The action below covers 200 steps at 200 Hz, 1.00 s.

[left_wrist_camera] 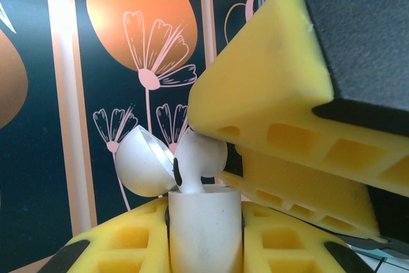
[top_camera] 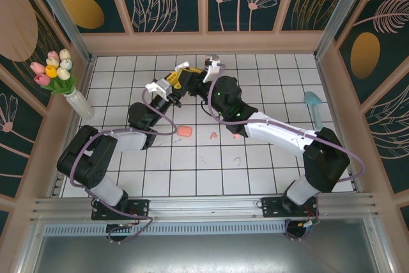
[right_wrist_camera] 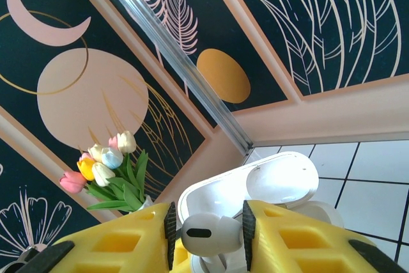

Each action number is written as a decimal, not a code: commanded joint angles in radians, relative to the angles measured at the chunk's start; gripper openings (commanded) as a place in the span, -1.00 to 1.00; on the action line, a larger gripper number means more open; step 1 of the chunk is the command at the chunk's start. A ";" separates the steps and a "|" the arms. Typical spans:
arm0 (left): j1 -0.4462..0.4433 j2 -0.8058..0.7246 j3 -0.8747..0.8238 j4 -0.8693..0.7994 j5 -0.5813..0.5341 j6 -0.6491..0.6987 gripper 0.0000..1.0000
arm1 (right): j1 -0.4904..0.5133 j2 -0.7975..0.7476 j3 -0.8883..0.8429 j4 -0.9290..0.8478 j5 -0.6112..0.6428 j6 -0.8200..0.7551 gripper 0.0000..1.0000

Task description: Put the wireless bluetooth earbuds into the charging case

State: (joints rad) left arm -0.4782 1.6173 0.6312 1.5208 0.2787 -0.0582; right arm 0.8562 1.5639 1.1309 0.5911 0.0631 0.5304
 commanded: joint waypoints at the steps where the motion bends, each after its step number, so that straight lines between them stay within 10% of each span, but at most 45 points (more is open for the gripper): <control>1: -0.010 -0.010 0.009 0.112 0.007 -0.026 -1.00 | 0.009 -0.003 -0.028 -0.097 0.002 0.021 -0.26; 200: -0.010 -0.022 -0.042 0.137 0.042 -0.042 -1.00 | -0.037 -0.167 -0.059 -0.118 -0.009 0.077 0.50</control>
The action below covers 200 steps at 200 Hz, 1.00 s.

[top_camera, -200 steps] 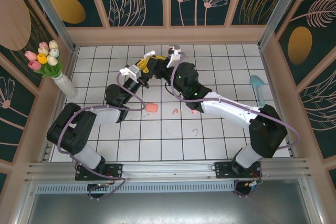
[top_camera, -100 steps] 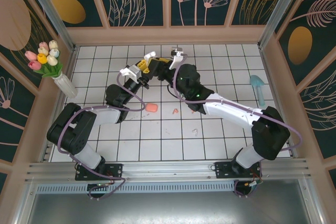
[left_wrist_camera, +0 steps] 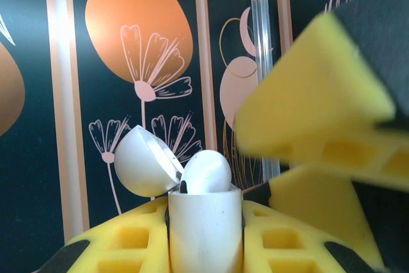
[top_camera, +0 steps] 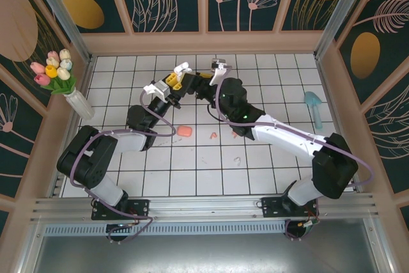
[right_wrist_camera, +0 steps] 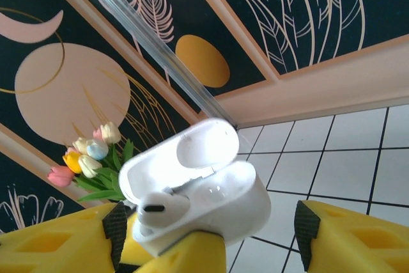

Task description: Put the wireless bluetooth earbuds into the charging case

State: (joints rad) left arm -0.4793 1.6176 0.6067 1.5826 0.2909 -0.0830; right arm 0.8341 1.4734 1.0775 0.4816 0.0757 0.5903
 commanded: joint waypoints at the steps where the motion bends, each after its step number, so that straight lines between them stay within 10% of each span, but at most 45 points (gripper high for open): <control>1: -0.008 -0.022 -0.017 0.075 0.031 -0.017 -1.00 | -0.015 -0.079 -0.005 -0.010 -0.022 0.017 0.50; 200: -0.008 -0.122 -0.158 0.231 0.241 -0.232 -1.00 | -0.200 -0.441 -0.259 -0.848 0.137 0.343 0.42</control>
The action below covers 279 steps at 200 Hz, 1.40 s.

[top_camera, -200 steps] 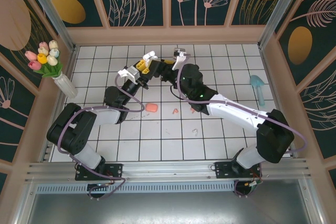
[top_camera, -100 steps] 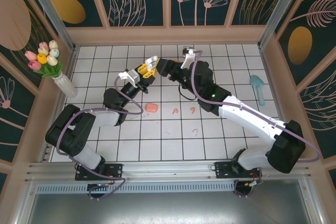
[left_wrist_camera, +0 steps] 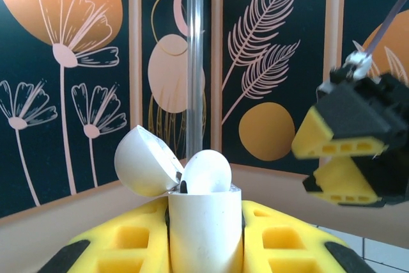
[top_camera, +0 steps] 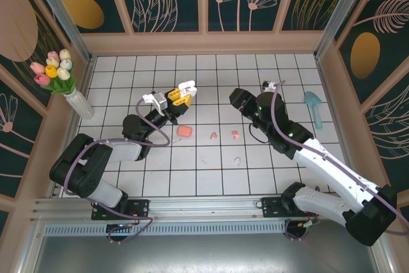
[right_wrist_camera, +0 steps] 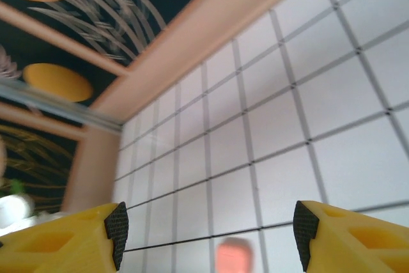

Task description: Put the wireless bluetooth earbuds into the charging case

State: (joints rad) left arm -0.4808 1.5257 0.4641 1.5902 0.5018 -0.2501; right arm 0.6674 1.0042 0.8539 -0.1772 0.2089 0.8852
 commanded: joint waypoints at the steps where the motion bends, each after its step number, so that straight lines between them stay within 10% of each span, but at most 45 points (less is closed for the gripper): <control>1: -0.007 -0.030 -0.016 0.225 0.030 -0.065 -1.00 | -0.034 0.031 -0.036 -0.193 0.004 0.048 0.42; 101: -0.007 -0.137 -0.038 0.070 0.038 0.057 -1.00 | -0.009 0.289 -0.090 -0.339 -0.001 0.129 0.35; 175: -0.007 -0.140 -0.046 0.080 0.025 0.062 -1.00 | 0.213 0.360 -0.139 -0.372 -0.013 0.242 0.31; 279: -0.007 -0.162 -0.049 0.065 0.010 0.074 -1.00 | 0.309 0.509 -0.071 -0.436 -0.013 0.056 0.29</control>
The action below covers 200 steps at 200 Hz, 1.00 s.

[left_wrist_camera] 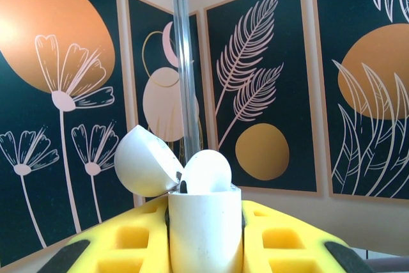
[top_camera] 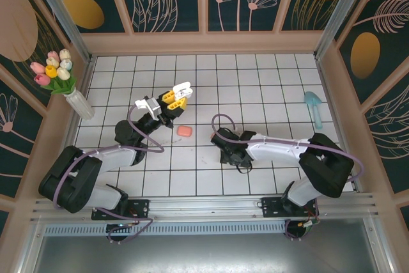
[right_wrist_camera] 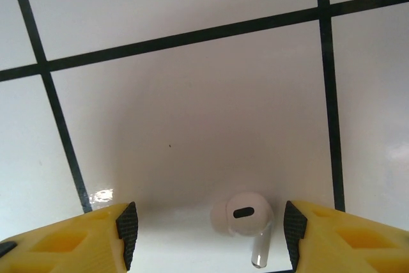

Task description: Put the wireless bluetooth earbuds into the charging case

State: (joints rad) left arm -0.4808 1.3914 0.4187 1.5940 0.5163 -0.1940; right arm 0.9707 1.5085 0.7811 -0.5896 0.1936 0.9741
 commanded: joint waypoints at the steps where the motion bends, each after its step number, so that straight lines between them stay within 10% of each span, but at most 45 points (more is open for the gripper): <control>1: -0.007 -0.028 -0.003 0.061 -0.004 0.018 -1.00 | 0.005 0.004 0.000 -0.021 0.001 -0.033 0.29; 200: -0.007 -0.014 -0.001 0.073 -0.004 -0.001 -1.00 | 0.035 0.006 0.064 -0.090 0.091 0.222 0.25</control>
State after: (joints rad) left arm -0.4808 1.3808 0.4187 1.5936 0.5159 -0.1875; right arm 0.9924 1.4746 0.8062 -0.6342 0.2409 1.1381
